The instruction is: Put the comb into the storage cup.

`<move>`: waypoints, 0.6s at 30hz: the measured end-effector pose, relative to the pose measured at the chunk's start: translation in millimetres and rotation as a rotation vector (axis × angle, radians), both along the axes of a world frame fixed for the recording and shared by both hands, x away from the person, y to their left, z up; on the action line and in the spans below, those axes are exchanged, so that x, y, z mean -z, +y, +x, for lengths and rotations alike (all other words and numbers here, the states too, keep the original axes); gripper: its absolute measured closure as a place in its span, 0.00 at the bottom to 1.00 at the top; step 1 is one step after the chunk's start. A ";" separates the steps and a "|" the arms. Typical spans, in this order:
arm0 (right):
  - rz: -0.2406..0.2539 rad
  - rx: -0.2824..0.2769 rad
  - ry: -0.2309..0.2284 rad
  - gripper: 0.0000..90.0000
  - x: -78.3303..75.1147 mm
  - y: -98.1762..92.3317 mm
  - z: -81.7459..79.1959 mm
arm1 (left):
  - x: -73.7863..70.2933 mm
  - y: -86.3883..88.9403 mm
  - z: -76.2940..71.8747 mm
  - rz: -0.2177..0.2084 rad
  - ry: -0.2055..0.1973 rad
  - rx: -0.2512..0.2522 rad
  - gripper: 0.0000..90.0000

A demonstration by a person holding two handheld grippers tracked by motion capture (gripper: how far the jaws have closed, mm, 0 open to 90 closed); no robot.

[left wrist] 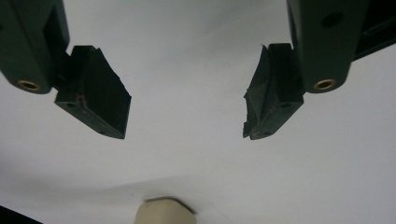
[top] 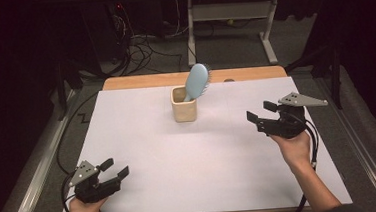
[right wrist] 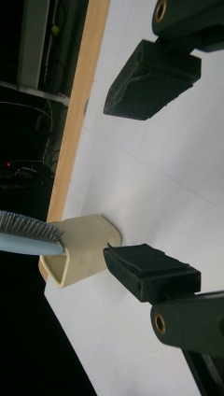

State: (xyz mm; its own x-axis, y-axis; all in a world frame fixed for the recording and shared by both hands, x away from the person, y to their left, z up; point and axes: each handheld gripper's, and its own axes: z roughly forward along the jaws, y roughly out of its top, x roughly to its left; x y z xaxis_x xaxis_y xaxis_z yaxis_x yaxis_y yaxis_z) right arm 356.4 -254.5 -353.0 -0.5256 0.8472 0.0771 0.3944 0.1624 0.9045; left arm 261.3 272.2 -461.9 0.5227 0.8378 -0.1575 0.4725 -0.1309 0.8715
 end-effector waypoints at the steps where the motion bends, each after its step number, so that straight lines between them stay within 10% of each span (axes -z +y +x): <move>1: 0.001 0.001 0.000 0.30 0.5 -0.8 -0.9 | -0.1 0.1 -0.1 0.000 0.000 0.000 0.35; 18: 0.029 0.026 -0.015 0.29 7.6 -18.1 -13.6 | 0.4 -0.7 0.1 0.004 0.003 0.001 0.35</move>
State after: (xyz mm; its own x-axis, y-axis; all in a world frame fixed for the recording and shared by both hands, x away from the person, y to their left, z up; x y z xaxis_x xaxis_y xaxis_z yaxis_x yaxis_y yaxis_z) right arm 342.9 -272.6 -360.6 -0.5045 0.8582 0.0945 0.3846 0.1255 0.9145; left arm 261.5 271.5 -462.3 0.5229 0.8380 -0.1562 0.4753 -0.1346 0.8695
